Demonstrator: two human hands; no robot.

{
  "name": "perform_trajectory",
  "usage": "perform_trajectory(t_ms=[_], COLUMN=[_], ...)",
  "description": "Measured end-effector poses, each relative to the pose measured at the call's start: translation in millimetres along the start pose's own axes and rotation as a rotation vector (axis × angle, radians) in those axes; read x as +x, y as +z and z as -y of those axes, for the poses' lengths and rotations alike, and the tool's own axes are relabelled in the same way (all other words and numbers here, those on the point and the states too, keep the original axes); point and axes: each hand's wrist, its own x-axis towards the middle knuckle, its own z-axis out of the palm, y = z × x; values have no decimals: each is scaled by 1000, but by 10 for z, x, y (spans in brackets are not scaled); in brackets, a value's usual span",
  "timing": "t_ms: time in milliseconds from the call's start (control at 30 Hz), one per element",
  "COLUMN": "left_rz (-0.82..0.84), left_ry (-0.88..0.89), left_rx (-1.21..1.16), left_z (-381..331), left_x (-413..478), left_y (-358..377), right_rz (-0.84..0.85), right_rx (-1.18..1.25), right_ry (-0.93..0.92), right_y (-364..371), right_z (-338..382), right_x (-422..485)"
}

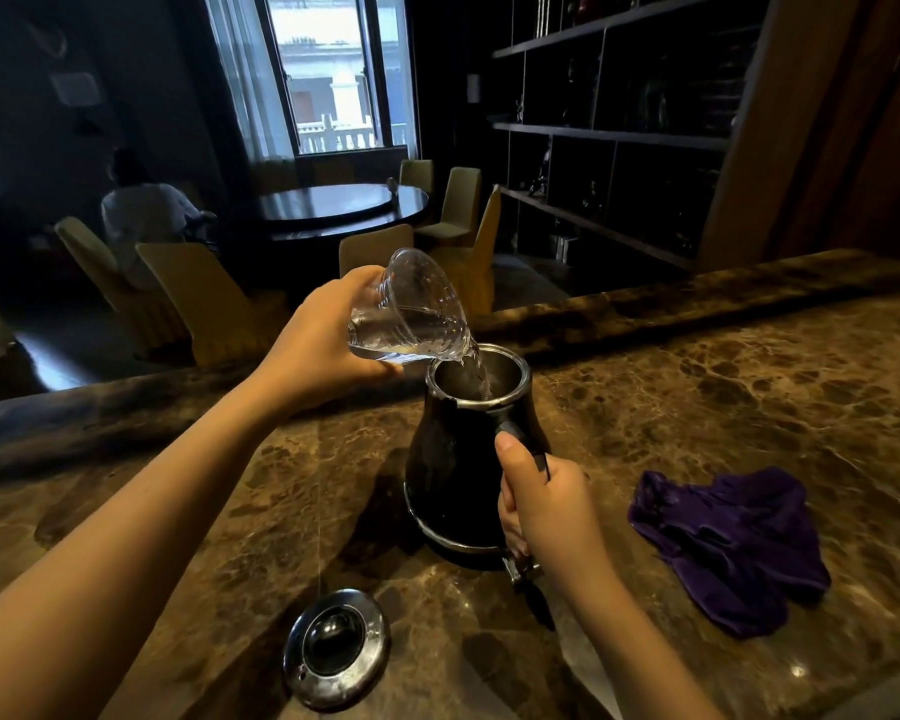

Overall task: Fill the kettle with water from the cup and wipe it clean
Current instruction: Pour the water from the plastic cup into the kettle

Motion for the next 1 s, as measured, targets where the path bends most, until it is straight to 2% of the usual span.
perform_trajectory(t_ms=[400, 1000], left_rz=[26, 27], left_ry=[51, 184], left_rx=[181, 308], left_z=[17, -150], left_x=[96, 213], left_y=[-56, -120], right_rz=[6, 6], right_rx=[4, 24], right_ry=[-3, -15], right_y=[-5, -14], right_z=[-1, -12], right_x=[-3, -3])
